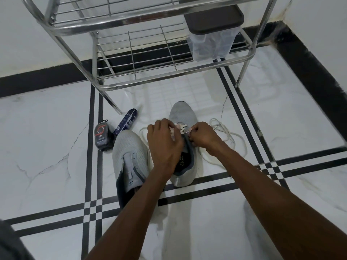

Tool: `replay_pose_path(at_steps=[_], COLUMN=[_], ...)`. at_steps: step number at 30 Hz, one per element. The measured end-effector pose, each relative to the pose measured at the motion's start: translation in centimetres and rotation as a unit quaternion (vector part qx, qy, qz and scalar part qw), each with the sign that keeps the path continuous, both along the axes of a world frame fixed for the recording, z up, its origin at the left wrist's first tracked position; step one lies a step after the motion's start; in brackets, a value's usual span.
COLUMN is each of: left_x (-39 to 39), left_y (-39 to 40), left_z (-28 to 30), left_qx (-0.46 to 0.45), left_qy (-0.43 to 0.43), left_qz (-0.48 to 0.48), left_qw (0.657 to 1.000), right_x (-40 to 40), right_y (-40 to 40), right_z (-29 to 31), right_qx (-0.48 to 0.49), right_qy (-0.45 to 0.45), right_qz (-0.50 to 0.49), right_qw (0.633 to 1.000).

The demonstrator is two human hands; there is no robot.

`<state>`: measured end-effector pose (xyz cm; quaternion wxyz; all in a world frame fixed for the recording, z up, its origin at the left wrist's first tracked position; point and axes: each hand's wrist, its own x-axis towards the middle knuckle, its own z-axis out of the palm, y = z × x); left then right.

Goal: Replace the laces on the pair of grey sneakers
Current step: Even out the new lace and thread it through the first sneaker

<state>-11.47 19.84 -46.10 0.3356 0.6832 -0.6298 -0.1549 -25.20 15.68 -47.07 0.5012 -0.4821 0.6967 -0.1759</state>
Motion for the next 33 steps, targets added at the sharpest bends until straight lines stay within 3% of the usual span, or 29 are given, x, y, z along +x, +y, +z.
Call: replay_pose_path(at_steps=[3, 7, 9, 11, 13, 15, 17, 21, 22, 24, 26, 28, 31, 33], left_x=[-1.2, -1.2, -1.2, -1.1, -1.1, -1.3, -1.5, -1.3, -1.2, -1.1, -1.0, -0.8, -0.7, -1.0], left_y=[0.9, 0.7, 0.7, 0.9, 1.3, 1.4, 1.3, 1.1, 1.1, 1.2, 1.3, 1.6, 1.7, 1.4], left_z=[0.4, 0.2, -0.1, -0.1, -0.3, -0.3, -0.3, -0.4, -0.5, -0.6, -0.8, -1.0, -1.1, -1.0], left_qx=[0.152, 0.152, 0.155, 0.156, 0.155, 0.158, 0.155, 0.15, 0.151, 0.15, 0.148, 0.145, 0.14, 0.136], left_qy=[0.023, 0.036, 0.04, 0.043, 0.044, 0.042, 0.041, 0.051, 0.051, 0.052, 0.059, 0.06, 0.062, 0.06], left_qz=[-0.012, 0.004, 0.019, 0.027, 0.034, 0.03, 0.015, 0.01, 0.012, 0.018, 0.016, 0.016, 0.016, 0.013], left_qw=[0.988, 0.988, 0.987, 0.986, 0.986, 0.986, 0.987, 0.987, 0.987, 0.987, 0.987, 0.987, 0.988, 0.989], right_x=[-0.5, -1.9, -4.1, -6.3, -6.8, -5.9, -4.4, -2.2, -2.3, -4.1, -7.5, -9.4, -6.9, -3.9], right_y=[0.3, 0.1, -0.7, -1.3, -1.0, -0.1, 0.8, 0.9, 0.7, -0.2, -1.2, -1.5, -0.7, 0.0], right_z=[0.1, 1.4, 1.2, 1.0, 0.9, -0.1, -1.0, -1.5, -1.2, -0.2, 0.9, 1.1, 0.2, -0.8], right_qx=[0.0, -0.018, -0.093, -0.207, -0.254, -0.243, -0.233, -0.271, -0.28, -0.295, -0.338, -0.36, -0.269, -0.251], right_qy=[-0.049, -0.075, -0.044, 0.006, 0.067, 0.121, 0.139, 0.185, 0.188, 0.153, 0.168, 0.209, 0.226, 0.231], right_qz=[-0.022, -0.036, -0.151, -0.263, -0.198, -0.028, 0.12, 0.19, 0.174, 0.004, -0.213, -0.264, -0.045, 0.131], right_qw=[0.999, 0.996, 0.983, 0.942, 0.944, 0.962, 0.955, 0.925, 0.925, 0.943, 0.901, 0.87, 0.935, 0.931])
